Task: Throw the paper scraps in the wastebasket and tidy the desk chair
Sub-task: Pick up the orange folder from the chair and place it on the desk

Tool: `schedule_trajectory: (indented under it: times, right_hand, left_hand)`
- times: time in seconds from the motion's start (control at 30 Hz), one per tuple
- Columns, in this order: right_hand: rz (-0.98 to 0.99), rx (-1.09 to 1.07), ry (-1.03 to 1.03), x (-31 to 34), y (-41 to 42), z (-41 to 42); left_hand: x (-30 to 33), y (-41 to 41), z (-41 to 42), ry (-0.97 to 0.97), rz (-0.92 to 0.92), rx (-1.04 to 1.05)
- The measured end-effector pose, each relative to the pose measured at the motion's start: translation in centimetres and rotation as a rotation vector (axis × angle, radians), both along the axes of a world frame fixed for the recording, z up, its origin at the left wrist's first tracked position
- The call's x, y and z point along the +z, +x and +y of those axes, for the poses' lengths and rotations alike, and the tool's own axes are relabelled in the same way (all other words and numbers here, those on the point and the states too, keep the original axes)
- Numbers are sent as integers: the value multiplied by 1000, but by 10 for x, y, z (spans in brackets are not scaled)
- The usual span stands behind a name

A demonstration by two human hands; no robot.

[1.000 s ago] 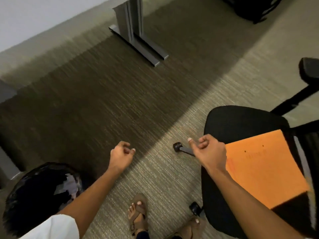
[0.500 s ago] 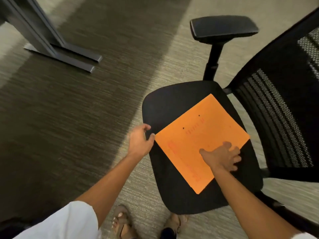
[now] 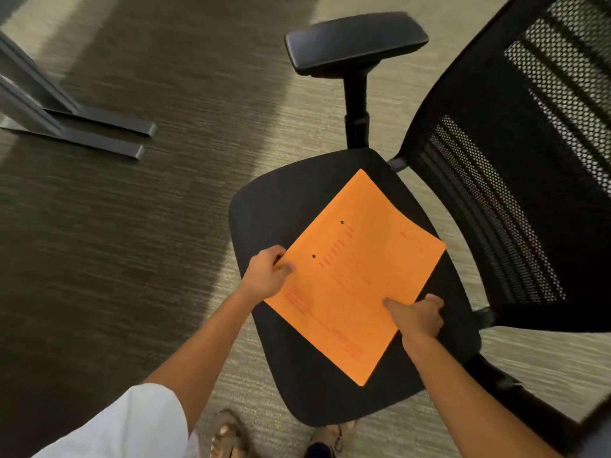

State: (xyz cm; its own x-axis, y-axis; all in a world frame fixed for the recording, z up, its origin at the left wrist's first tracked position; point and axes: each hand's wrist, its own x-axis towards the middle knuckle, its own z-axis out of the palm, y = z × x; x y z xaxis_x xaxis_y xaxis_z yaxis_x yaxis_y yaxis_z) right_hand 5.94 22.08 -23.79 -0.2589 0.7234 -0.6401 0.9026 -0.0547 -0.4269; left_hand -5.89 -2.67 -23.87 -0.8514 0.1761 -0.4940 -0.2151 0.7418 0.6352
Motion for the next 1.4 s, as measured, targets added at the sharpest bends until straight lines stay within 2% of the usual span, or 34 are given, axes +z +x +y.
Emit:
schedule_trajectory:
  times: [0.13, 0.27, 0.4, 0.57, 0.77, 0.87, 1.03, 1.4]
  right_hand:
    - [149, -398, -344, 2, -8, 3]
    - [226, -344, -219, 19, -25, -3]
    - [455, -313, -319, 46, -34, -14]
    - [705, -144, -182, 86, -51, -41]
    - [859, -6, -113, 149, -96, -98]
    - [931, 97, -124, 197, -122, -145]
    - [999, 276, -124, 277, -151, -223]
    - [1029, 761, -304, 412, -170, -393]
  left_hand:
    - [20, 8, -9, 223, 4, 68]
    - [49, 10, -13, 415, 17, 111]
    - [78, 11, -29, 507, 85, 178]
    - [112, 12, -64, 559, 135, 265]
    - [169, 9, -123, 602, 205, 392]
    - [210, 5, -170, 618, 296, 460]
    - [272, 19, -244, 615, 405, 599]
    - [395, 80, -390, 570, 557, 964]
